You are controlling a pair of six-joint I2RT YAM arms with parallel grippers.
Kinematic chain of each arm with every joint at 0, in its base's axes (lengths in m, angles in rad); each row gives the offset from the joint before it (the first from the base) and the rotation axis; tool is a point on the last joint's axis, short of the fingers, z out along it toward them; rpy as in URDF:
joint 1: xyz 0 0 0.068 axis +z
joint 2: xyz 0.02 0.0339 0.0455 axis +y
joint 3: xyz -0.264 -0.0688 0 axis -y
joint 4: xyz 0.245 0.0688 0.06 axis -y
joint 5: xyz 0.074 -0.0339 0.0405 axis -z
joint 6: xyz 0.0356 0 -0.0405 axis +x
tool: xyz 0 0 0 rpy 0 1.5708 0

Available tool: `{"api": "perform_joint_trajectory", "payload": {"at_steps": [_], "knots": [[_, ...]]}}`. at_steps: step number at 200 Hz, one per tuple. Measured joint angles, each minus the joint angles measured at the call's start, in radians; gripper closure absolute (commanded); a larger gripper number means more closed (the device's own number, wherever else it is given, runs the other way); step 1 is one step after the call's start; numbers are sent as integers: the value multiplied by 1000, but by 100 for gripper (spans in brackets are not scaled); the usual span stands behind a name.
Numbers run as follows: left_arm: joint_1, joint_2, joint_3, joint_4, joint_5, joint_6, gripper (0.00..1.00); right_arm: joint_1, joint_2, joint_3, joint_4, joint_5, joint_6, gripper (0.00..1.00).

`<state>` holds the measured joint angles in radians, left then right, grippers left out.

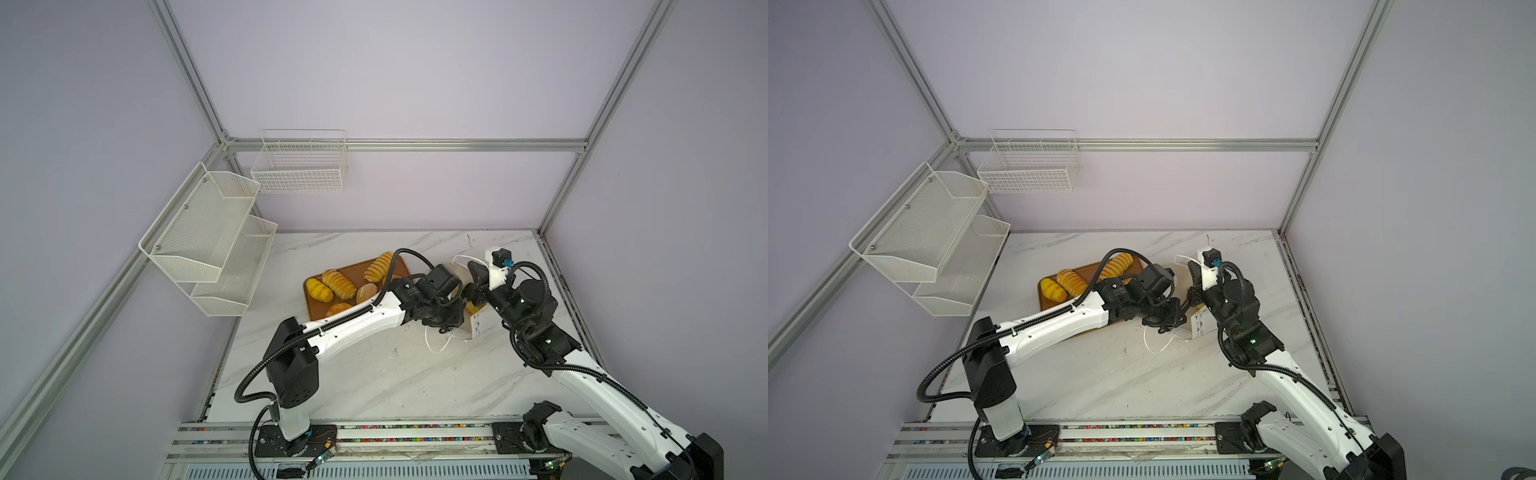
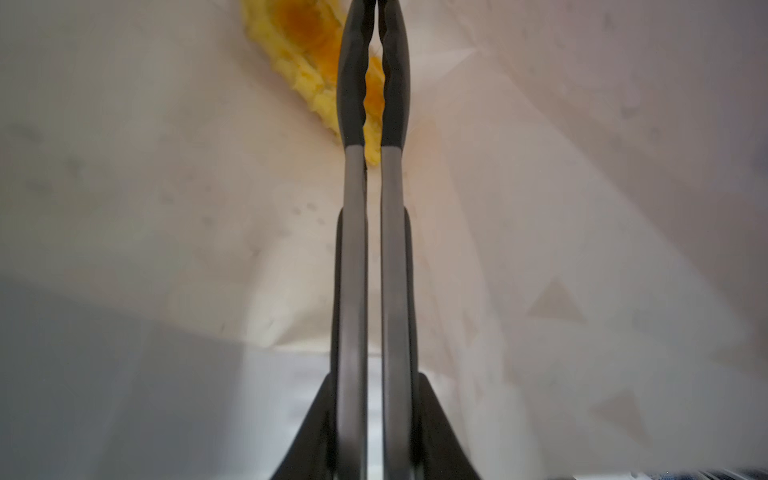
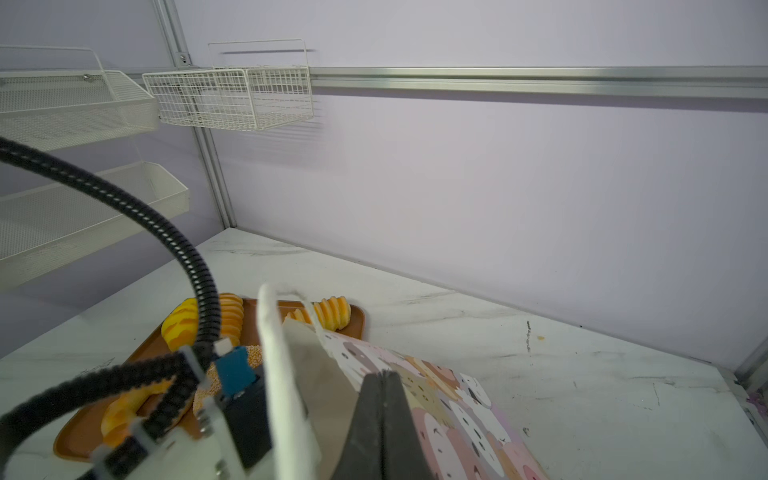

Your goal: Take the fake bread out of the paper bag

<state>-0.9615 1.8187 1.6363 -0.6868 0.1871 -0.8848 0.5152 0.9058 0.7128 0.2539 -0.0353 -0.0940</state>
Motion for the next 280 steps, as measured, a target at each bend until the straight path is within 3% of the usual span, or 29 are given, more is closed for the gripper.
{"api": "perform_joint_trajectory", "payload": {"at_steps": [76,152,232,280], "knots": [[17,10,-126,184,41,-77,68,0,-124,-112,35,-127,-43,100],[45,10,-234,240,42,-122,55,0,-149,-192,132,-233,-50,100],[50,9,-252,284,100,-137,54,0,-109,-192,154,-260,-71,100],[34,-32,-304,307,93,-141,53,0,-60,-173,150,-212,-71,100]]}}
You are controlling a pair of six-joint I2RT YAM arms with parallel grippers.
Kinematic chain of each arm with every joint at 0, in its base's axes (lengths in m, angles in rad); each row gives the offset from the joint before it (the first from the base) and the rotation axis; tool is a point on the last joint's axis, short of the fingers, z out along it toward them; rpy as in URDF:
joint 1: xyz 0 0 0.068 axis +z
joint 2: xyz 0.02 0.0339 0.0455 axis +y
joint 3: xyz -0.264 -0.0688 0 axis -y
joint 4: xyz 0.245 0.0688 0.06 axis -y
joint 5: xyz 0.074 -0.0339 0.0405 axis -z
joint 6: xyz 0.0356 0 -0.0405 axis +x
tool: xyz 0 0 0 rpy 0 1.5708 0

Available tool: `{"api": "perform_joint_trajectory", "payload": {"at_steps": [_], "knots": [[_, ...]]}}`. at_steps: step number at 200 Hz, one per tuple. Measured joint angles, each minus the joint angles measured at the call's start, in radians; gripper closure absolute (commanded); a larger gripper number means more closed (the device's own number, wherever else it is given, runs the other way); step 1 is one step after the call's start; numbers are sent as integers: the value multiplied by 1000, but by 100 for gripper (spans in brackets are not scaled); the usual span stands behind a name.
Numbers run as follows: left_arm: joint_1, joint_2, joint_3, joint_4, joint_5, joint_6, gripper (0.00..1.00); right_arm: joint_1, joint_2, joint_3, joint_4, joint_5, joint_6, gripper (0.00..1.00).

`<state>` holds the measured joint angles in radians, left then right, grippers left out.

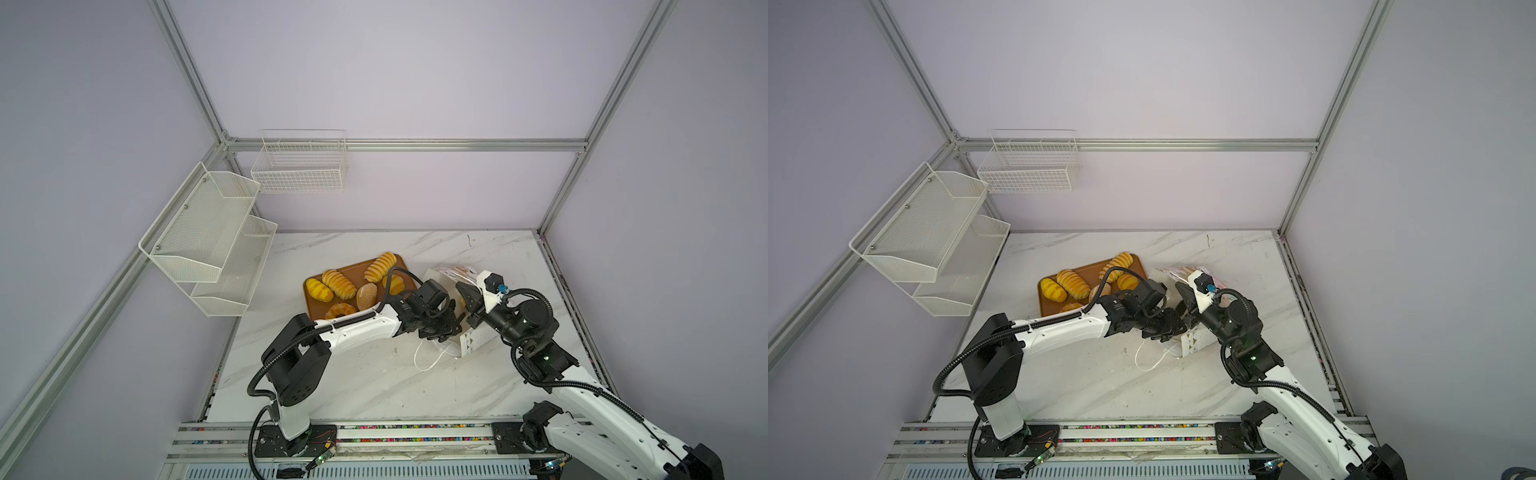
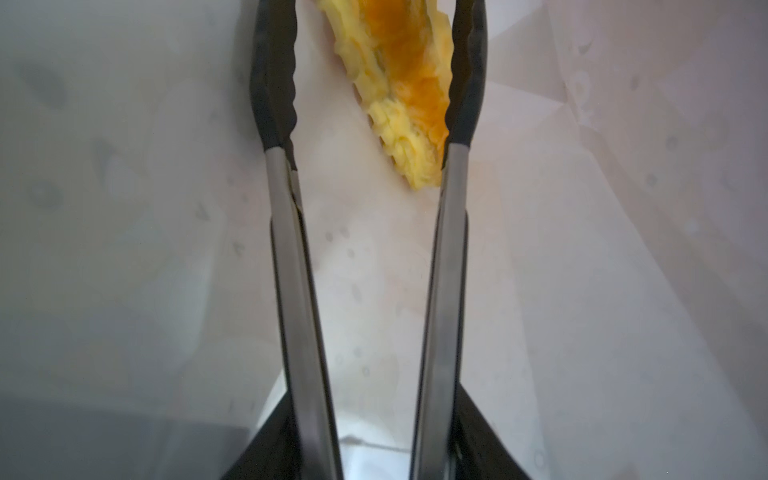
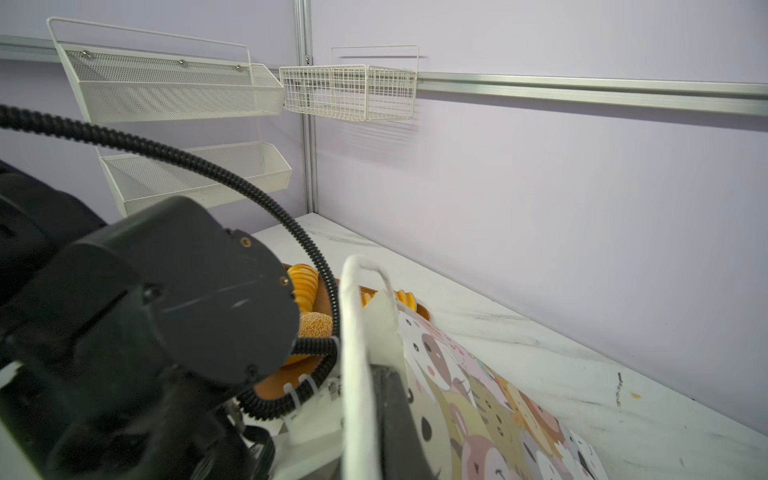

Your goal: Take the fake bread out of the paper bag

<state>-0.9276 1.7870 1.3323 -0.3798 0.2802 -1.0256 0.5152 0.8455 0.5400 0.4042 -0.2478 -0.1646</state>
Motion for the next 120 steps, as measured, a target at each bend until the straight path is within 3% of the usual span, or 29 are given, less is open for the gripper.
{"api": "perform_joint_trajectory", "payload": {"at_steps": [58,120], "knots": [[-17,-23,0,-11,-11,18,51,0,11,2,4,-9,7,100],[-17,76,19,5,14,12,47,0,18,2,4,-61,14,100]]}}
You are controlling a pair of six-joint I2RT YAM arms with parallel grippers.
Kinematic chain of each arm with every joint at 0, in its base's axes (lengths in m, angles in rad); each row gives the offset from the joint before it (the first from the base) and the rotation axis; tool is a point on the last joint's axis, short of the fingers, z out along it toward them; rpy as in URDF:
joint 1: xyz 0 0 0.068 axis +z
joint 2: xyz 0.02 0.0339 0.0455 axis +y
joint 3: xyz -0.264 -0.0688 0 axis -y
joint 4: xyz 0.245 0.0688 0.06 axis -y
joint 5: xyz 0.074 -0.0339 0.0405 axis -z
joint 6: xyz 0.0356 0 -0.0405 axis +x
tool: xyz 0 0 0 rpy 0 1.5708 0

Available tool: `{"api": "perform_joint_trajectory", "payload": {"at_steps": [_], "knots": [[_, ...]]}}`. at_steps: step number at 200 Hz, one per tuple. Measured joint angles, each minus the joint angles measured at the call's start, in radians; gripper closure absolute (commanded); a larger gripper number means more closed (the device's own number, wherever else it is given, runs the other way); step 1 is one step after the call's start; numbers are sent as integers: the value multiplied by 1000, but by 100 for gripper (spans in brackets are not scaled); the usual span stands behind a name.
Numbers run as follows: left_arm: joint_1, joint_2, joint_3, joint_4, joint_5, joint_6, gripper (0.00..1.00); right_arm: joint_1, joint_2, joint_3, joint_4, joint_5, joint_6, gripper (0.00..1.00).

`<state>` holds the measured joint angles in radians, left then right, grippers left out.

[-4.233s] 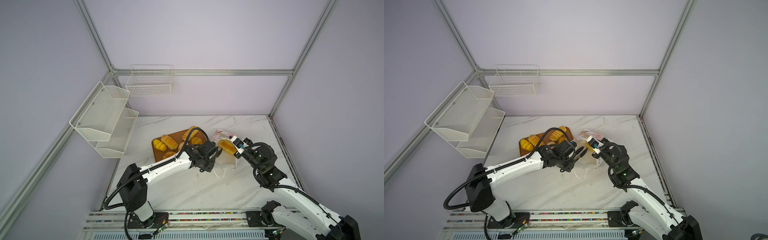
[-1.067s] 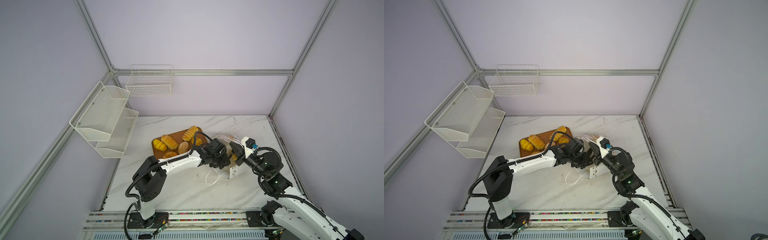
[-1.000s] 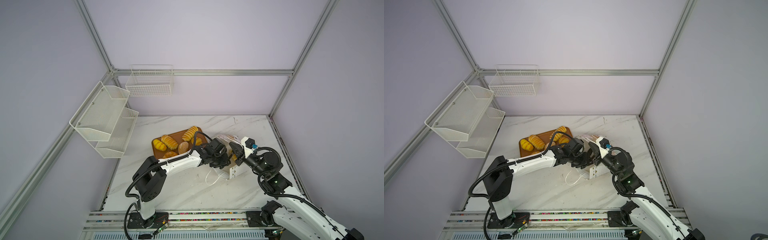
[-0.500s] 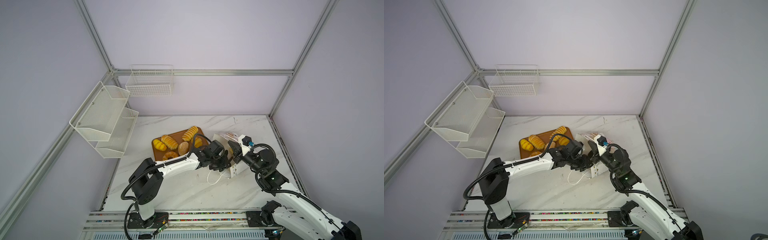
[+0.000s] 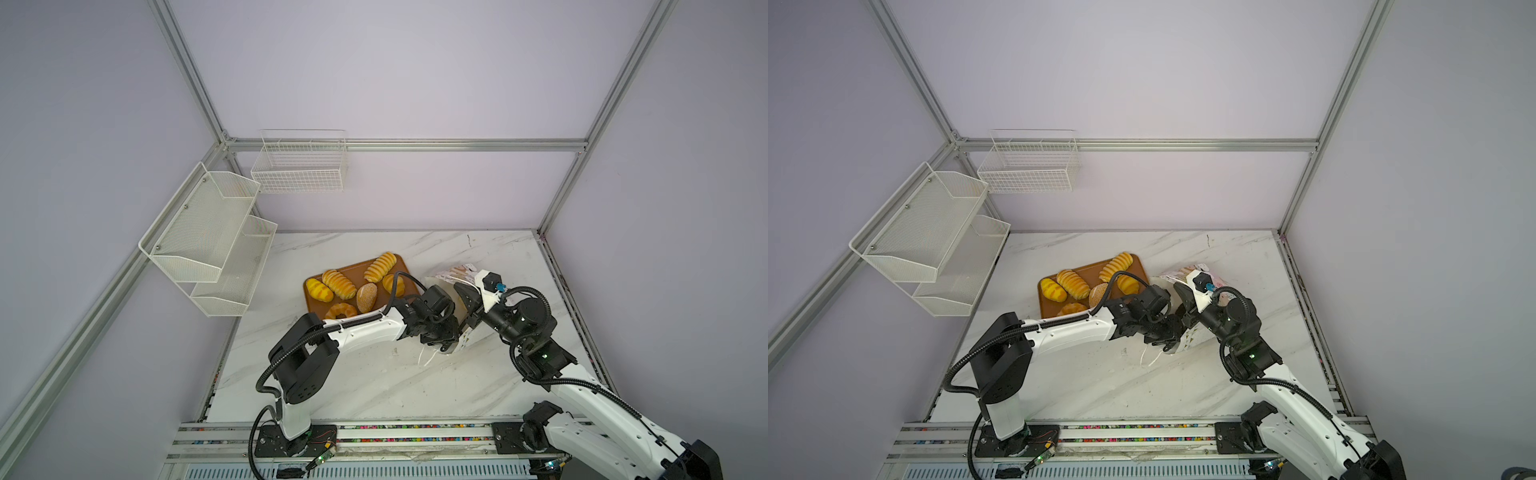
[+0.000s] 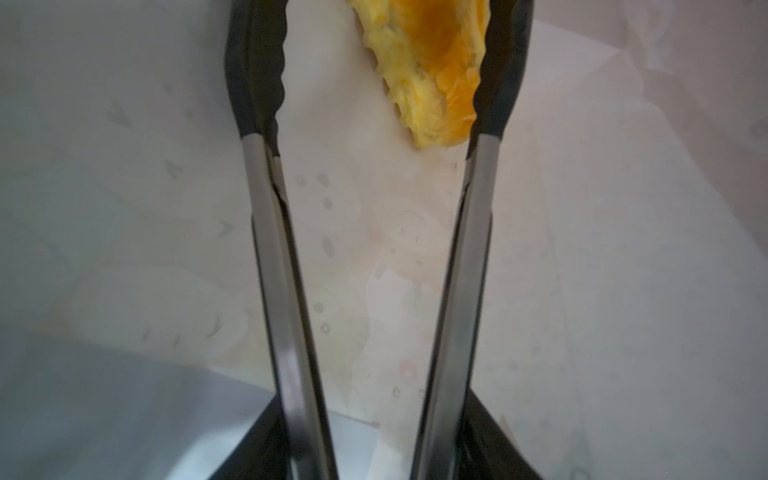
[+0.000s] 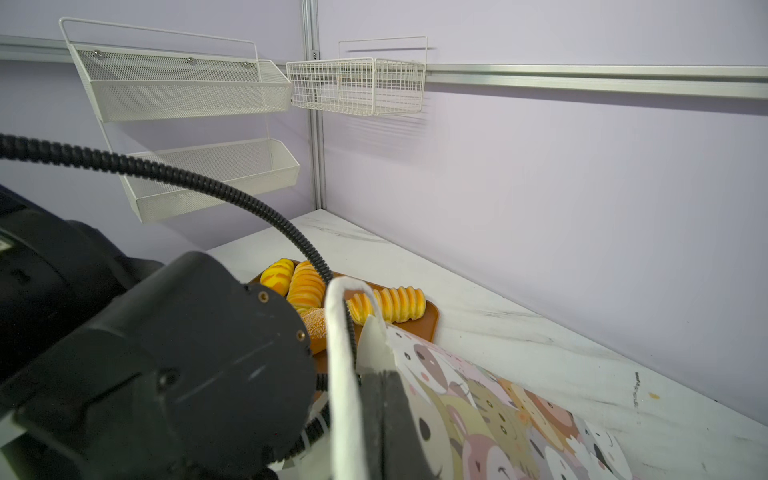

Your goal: Take the fake bread out of the paper bag

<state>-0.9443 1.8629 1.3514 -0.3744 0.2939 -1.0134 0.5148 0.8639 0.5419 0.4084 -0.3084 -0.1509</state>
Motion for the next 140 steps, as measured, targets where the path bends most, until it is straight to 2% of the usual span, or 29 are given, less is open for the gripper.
{"api": "perform_joint_trajectory", "payload": {"at_steps": [78,140], "knots": [[27,14,5,82,52,-16,47,-8,13,6,-2,-92,-19,100],[68,14,6,86,144,-5,47,-17,72,81,-62,-163,-77,100]]}}
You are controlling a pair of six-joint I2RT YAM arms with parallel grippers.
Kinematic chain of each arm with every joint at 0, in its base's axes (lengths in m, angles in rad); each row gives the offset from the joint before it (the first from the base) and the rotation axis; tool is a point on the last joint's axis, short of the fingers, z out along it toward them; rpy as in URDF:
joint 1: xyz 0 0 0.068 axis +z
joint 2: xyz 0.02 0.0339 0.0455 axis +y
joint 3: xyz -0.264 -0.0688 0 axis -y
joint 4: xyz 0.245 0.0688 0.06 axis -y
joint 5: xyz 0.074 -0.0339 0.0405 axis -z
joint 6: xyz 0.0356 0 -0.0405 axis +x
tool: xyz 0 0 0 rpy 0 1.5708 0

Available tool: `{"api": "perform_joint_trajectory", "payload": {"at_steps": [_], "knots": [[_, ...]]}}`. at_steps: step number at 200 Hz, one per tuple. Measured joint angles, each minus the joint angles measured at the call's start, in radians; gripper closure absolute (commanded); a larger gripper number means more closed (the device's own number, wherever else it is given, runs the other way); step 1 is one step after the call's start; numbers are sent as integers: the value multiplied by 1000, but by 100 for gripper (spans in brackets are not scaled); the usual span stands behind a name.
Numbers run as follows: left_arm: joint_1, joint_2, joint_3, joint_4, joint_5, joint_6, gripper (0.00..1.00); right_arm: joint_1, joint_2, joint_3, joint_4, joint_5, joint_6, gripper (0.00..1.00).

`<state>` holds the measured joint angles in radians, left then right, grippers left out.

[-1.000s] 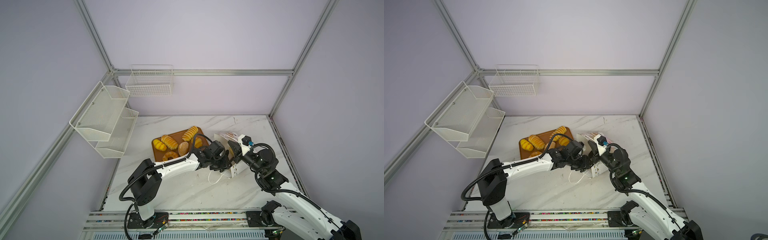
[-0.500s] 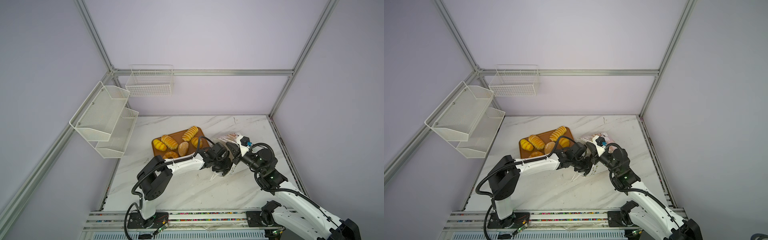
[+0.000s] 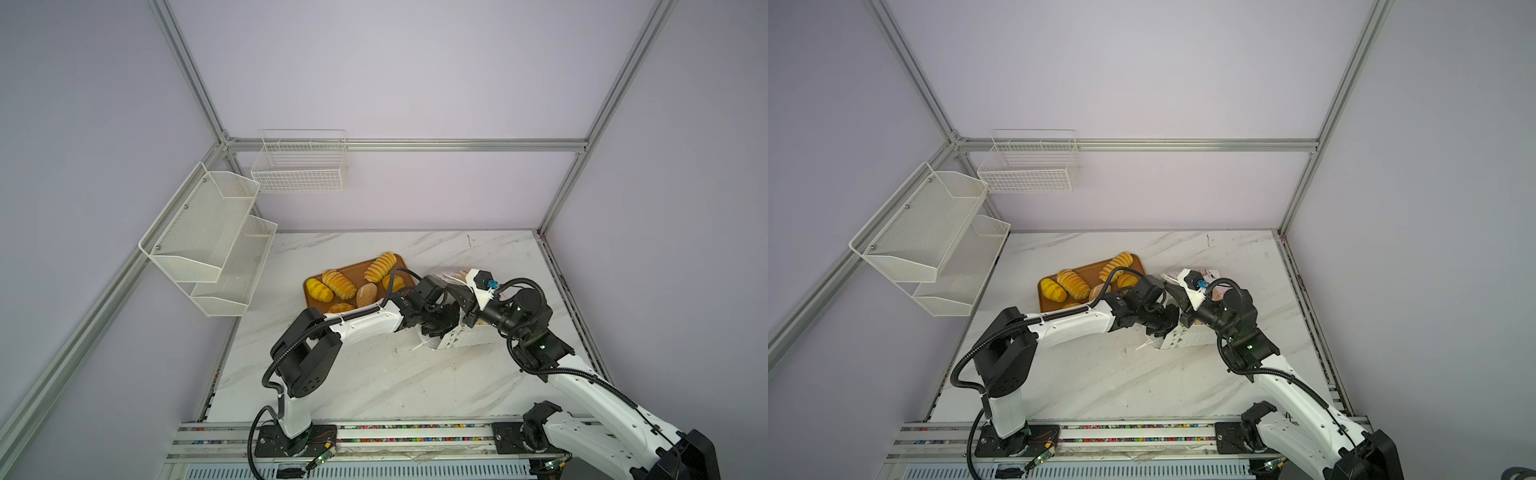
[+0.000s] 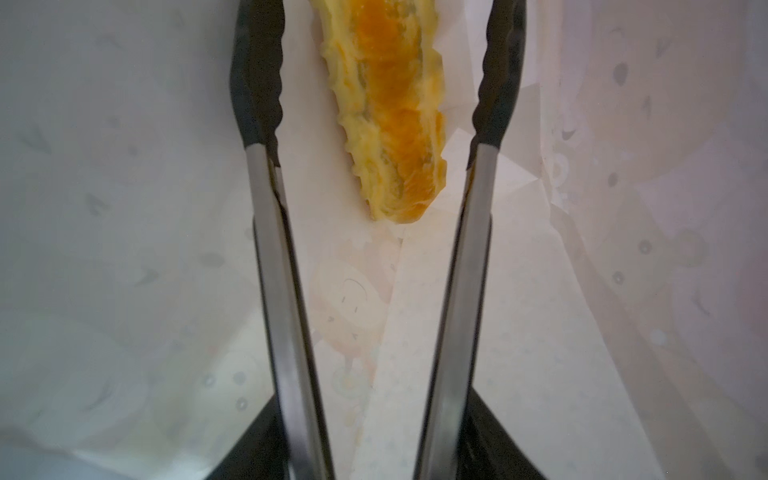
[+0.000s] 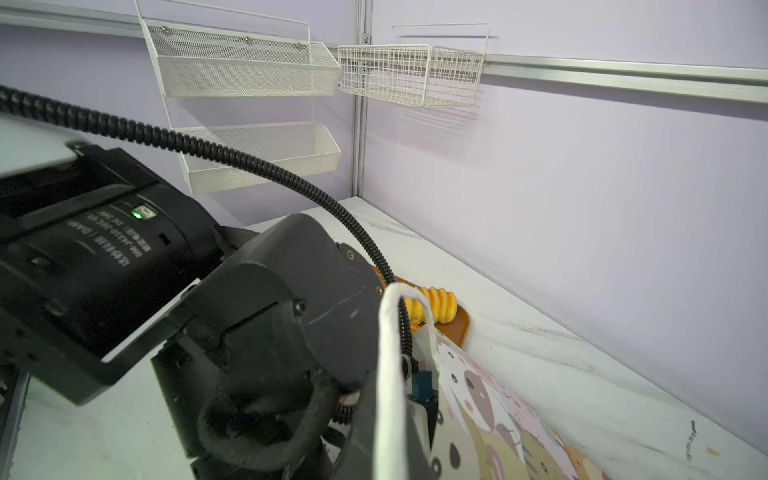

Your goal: Take the fake bread out of the paper bag

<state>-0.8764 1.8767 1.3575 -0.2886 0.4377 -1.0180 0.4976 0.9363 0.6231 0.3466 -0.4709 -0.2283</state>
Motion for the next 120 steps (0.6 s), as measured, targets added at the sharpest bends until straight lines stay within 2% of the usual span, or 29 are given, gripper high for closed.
{"api": "perform_joint_trajectory", "payload": {"at_steps": [43,59,68,96,113,120], "knots": [[14,43,21,23,68,13,50,-5,7,9,-43,-25,-35,100],[14,64,25,41,86,19,55,-10,7,9,-63,-18,-47,100],[14,71,27,45,93,19,61,-11,6,9,-74,-13,-51,100],[14,77,27,45,103,37,90,-11,-4,9,-103,5,-60,100],[15,71,26,35,97,57,100,-7,-19,9,-120,19,-63,100],[16,65,26,25,92,62,100,-3,-26,9,-129,26,-63,100]]}}
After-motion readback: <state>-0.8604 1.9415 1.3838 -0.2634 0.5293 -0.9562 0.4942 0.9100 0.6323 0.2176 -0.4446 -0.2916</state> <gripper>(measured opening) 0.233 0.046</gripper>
